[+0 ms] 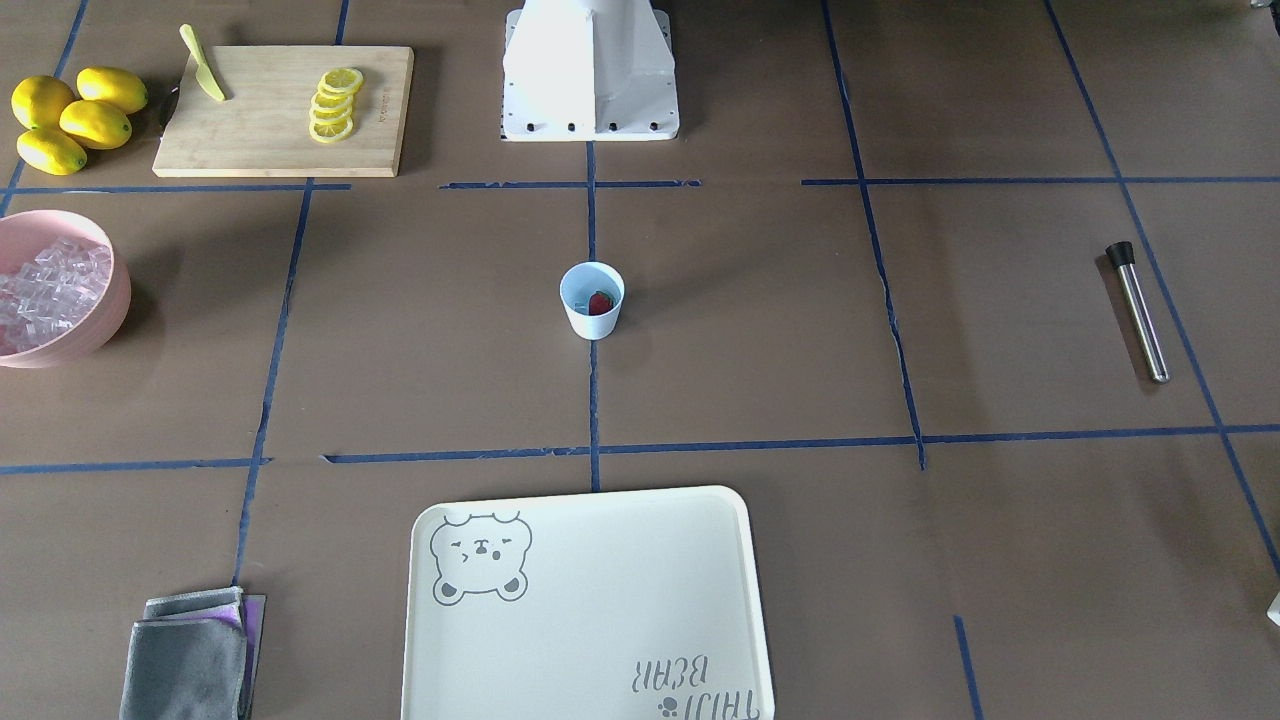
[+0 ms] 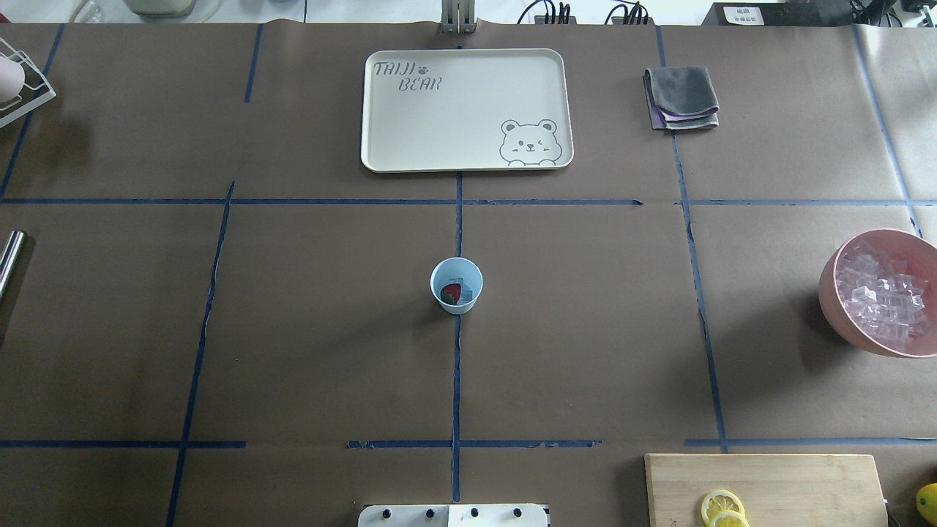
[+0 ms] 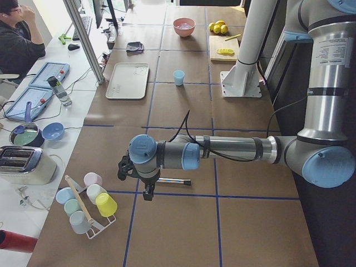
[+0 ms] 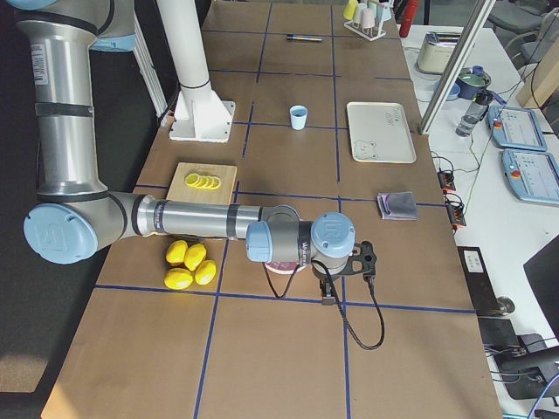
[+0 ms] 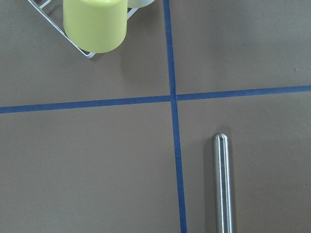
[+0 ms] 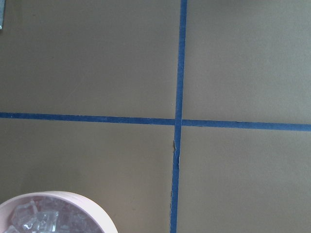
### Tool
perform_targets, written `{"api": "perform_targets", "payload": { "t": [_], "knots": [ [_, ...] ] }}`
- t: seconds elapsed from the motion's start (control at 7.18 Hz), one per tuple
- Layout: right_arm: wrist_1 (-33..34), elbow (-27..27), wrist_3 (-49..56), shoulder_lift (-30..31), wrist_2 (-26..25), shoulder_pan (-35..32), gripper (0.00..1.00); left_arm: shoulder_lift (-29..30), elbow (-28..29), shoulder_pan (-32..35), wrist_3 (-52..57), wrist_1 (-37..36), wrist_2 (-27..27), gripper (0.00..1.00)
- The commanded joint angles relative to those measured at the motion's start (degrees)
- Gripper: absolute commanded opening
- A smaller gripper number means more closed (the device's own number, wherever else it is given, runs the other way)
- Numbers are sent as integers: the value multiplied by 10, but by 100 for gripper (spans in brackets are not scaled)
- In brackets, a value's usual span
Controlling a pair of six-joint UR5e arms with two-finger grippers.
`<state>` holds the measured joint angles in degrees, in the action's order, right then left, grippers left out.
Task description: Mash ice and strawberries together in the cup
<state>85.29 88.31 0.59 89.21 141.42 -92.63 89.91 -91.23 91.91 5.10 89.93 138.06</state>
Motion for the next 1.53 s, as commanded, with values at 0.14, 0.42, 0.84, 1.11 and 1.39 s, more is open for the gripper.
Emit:
{"api": "perform_targets", "payload": {
  "t": [0.14,0.42,0.84,1.11,1.39],
  "knots": [
    [-5,11,-1,35,0,-2,100,-1,0,0,0,2,-1,100],
    [-5,15,-2,42,-1,-3,100,-2,0,0,1,3,-2,100],
    [-5,15,-1,42,-1,-4,100,-2,0,0,1,3,-2,100],
    [-5,15,-1,42,-1,-4,100,-3,0,0,1,4,-2,100],
    [-6,15,0,42,-2,-4,100,-4,0,0,1,4,-2,100]
  ]
}}
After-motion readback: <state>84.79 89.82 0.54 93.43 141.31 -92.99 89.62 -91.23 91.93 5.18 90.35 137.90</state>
